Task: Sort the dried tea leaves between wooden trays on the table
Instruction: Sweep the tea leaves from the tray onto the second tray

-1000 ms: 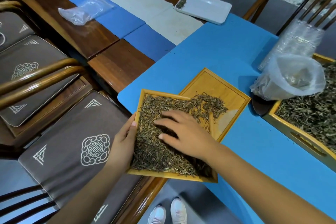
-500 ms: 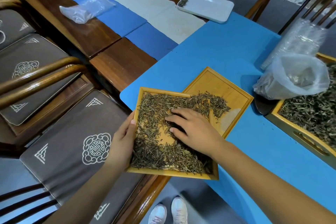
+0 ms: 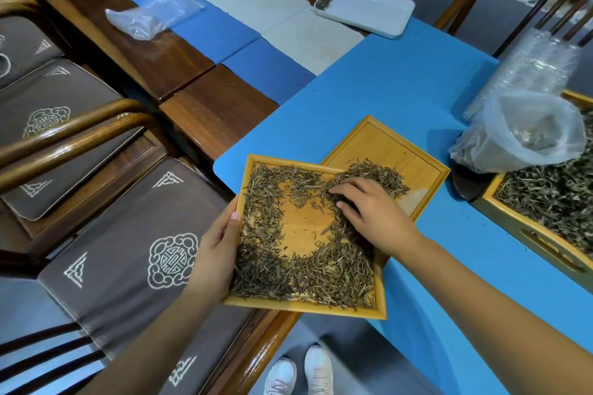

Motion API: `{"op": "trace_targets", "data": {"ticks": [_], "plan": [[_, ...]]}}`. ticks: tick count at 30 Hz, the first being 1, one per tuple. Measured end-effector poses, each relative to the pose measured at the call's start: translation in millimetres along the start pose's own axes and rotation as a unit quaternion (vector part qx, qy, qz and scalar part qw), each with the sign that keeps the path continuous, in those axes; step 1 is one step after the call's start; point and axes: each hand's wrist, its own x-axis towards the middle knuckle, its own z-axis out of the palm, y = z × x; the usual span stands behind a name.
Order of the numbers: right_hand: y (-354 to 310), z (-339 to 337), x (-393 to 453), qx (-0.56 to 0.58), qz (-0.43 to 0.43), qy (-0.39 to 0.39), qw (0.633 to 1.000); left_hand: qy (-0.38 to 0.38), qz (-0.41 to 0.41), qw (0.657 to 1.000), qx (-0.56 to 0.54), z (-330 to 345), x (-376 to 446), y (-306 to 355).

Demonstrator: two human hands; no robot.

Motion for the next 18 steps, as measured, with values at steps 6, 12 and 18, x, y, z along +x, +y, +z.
{"op": "trace_targets", "data": {"ticks": [6,12,18], "plan": [[14.6,-2.5,3.3,0.005,0.038,0.027,0.999,-0.008,-0.003,1.000,0.005,0.9,-3.4,1.5],[28.4,-5.4,11.0,0.020,0.077,0.053,0.995,-0.010,0.002,1.000,-0.004,0.5,-6.6,2.9],[41.0,-5.9,18.8,0.007,0.099,0.063,0.993,-0.012,0.000,1.000,-0.014,-1.8,-6.2,0.9]]}}
